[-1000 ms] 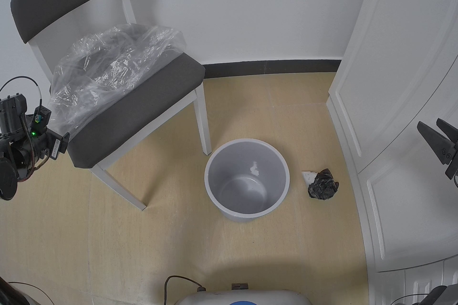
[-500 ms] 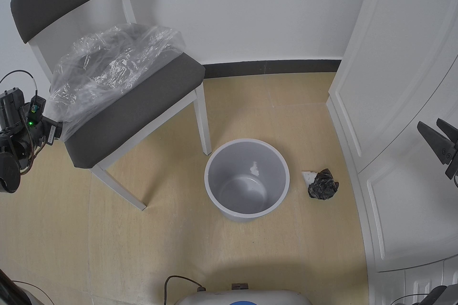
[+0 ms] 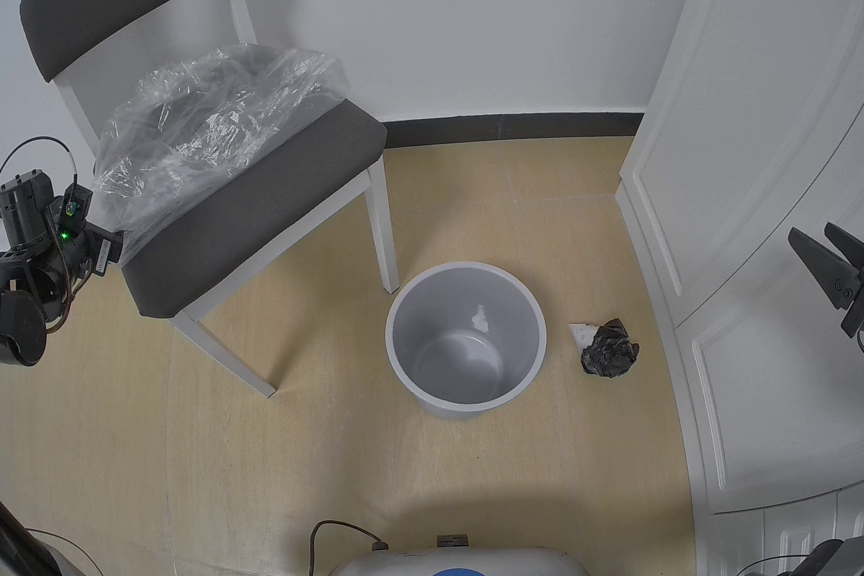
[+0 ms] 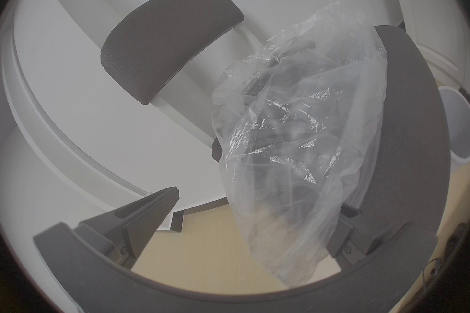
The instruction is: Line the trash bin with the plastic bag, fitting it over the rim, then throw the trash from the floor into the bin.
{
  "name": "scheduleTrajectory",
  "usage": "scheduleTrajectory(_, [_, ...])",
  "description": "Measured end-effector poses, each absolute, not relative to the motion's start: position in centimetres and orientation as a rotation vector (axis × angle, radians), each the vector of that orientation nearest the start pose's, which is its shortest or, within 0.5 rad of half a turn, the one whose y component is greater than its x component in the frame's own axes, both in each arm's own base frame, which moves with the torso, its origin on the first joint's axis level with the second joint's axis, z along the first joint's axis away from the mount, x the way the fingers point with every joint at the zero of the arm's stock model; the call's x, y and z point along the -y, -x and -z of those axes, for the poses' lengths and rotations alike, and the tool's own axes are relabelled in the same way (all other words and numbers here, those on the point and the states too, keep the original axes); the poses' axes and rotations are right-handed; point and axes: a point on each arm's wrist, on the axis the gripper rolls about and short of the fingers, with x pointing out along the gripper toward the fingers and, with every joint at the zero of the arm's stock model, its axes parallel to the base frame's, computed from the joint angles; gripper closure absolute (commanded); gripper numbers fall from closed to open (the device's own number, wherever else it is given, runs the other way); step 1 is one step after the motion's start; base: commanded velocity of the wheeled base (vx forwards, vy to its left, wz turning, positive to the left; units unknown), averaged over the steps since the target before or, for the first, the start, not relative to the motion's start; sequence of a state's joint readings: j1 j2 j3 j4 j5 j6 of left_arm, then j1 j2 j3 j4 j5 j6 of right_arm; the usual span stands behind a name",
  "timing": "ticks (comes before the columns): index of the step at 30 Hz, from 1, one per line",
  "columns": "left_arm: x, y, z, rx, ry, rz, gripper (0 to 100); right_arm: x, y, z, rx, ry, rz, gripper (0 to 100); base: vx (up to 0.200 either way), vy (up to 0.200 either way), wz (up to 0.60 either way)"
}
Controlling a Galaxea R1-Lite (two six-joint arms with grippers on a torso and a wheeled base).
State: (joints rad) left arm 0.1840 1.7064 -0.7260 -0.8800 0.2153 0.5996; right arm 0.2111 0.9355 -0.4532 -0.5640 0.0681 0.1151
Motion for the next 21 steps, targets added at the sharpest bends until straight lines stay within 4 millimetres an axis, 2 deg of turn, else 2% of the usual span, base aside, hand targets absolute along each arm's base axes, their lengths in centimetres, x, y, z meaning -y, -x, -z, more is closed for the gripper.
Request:
scheduleTrajectory(5, [-5.99, -29.54, -18.48, -0.215, -0.593, -0.357, 0, -2.54, -11.10, -23.59, 0.067, -0.120, -0.284, 0, 0.000, 0.000, 0.00])
scheduleTrajectory(6, [-5.97, -29.53, -18.48, -0.214, -0.593, -0.356, 100, -2.54, -11.10, -23.60, 0.067, -0.120, -0.284, 0, 0.000, 0.000, 0.00])
scheduleTrajectory(21, [-5.71, -29.35, -18.65, -0.180, -0.571, -0.347, 100, -2.53, -11.18, -23.65, 0.066, -0.121, -0.282, 0, 0.000, 0.000, 0.00])
